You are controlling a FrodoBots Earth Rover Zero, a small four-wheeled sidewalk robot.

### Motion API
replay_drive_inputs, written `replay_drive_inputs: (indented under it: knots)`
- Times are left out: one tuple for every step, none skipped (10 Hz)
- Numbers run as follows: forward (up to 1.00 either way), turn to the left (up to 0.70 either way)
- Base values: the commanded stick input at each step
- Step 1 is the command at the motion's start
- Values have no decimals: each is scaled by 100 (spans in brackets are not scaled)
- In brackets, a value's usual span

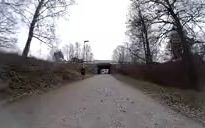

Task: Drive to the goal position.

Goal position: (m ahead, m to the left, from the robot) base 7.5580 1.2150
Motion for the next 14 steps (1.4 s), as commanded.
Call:
replay_drive_inputs:
  knots:
    - [70,0]
    - [70,0]
    - [70,0]
    - [70,0]
    - [70,0]
    - [70,0]
    - [70,0]
    - [70,0]
    - [70,0]
    - [70,0]
    - [70,0]
    - [70,0]
    - [70,0]
    - [70,0]
